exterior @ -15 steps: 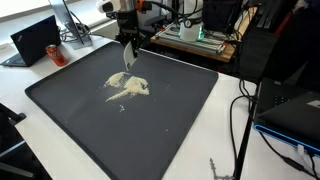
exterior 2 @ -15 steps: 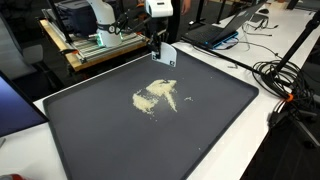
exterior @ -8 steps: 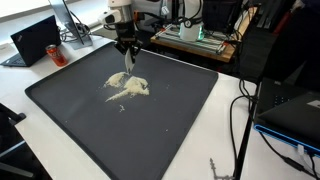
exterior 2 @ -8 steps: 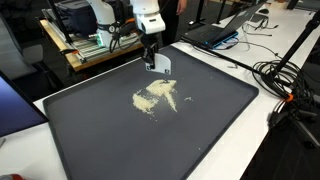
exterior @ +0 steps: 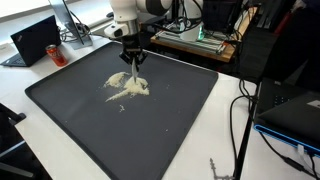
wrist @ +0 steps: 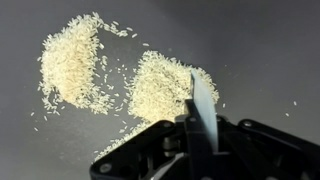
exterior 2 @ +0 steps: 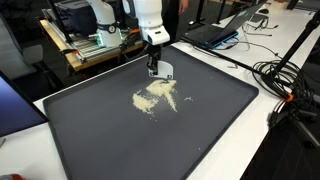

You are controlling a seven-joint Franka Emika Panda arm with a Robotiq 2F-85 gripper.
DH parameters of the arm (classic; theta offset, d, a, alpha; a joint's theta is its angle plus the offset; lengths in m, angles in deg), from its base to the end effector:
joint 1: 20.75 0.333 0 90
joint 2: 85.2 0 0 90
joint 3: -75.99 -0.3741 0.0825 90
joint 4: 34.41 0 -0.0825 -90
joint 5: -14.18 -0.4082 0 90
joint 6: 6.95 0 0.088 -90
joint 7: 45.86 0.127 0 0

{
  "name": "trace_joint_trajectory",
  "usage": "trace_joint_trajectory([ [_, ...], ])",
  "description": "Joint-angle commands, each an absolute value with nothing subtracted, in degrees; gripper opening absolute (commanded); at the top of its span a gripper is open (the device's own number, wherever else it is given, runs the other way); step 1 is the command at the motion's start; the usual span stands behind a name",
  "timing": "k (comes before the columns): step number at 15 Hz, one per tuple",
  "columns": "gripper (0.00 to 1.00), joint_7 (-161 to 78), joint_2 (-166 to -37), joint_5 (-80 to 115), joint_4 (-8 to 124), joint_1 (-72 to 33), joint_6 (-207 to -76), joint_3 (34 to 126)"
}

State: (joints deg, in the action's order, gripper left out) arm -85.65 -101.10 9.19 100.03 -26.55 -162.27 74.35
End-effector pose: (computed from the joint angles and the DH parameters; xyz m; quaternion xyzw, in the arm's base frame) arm 0.5525 -0.0424 0.2374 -0.9622 -0.2678 -0.0491 0.0058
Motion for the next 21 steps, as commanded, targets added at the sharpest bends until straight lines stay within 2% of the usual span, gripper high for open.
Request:
trace_joint_trajectory([
  [1,0.01,-81.64,-103.99,12.96,99.34,-26.19,-166.75,74.56],
  [10,0.01,-70.42,-108.25,24.80,97.25,-23.72,-167.85,76.89],
  [21,0.01,-72.74,-109.52,25.40,95.84,-25.16,-162.33,74.00],
])
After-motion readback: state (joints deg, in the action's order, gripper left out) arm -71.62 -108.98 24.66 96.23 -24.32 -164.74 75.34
